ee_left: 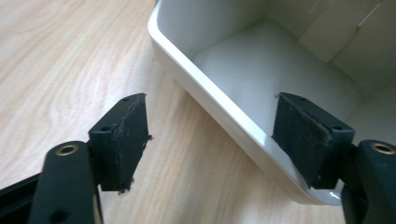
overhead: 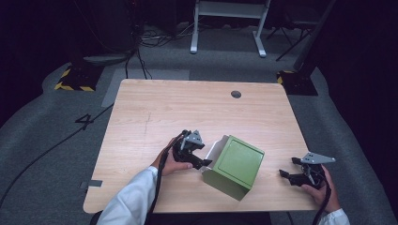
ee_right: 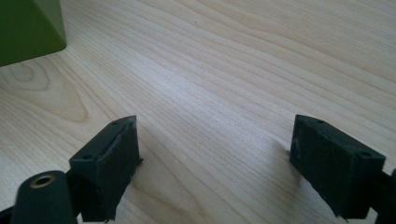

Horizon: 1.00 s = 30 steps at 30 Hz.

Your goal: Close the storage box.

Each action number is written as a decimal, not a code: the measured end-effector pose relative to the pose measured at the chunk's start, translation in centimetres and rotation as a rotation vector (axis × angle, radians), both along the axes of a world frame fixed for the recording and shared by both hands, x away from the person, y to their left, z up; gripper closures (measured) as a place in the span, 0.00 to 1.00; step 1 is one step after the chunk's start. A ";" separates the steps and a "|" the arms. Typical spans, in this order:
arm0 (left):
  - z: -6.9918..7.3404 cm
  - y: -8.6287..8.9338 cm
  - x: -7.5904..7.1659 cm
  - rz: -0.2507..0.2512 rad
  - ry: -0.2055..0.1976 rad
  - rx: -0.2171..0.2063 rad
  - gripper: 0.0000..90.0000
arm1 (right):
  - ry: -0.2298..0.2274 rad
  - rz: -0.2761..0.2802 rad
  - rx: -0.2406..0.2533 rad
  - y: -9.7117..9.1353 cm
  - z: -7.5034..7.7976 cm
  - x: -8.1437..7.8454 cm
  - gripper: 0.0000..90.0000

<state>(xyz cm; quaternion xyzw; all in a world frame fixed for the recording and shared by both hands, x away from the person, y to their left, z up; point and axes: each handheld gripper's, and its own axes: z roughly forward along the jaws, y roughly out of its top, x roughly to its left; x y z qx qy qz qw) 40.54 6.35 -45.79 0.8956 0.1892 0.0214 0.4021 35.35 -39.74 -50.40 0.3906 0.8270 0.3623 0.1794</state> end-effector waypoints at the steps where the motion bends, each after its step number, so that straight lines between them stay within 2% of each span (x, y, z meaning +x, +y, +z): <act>1: 0.1 0.1 0.0 0.006 -0.005 0.004 0.29 | 0.000 -0.001 0.001 0.0 0.0 0.0 0.18; 5: 0.3 0.5 -0.1 0.040 -0.039 0.017 0.21 | 0.000 0.000 0.000 0.0 0.0 0.0 0.17; 10: 0.7 1.0 -0.3 0.069 -0.082 0.044 0.19 | -0.001 0.000 -0.001 0.0 0.0 0.0 0.17; 11: 0.8 1.2 -0.3 0.082 -0.104 0.049 0.19 | 0.000 0.000 0.000 0.0 0.0 0.0 0.17; 14: 1.2 1.7 -0.4 0.131 -0.134 0.035 0.18 | -0.001 0.000 -0.001 0.0 0.0 0.0 0.17; 16: 1.4 2.0 -0.5 0.150 -0.155 0.047 0.20 | 0.000 0.000 0.000 0.0 0.0 0.0 0.17; 26: 1.6 4.0 -0.8 0.194 -0.157 0.058 0.20 | 0.000 0.000 0.000 0.0 0.0 0.0 0.17; 30: 1.7 4.9 -0.9 0.209 -0.163 0.078 0.20 | 0.000 0.000 0.000 0.0 0.0 0.0 0.17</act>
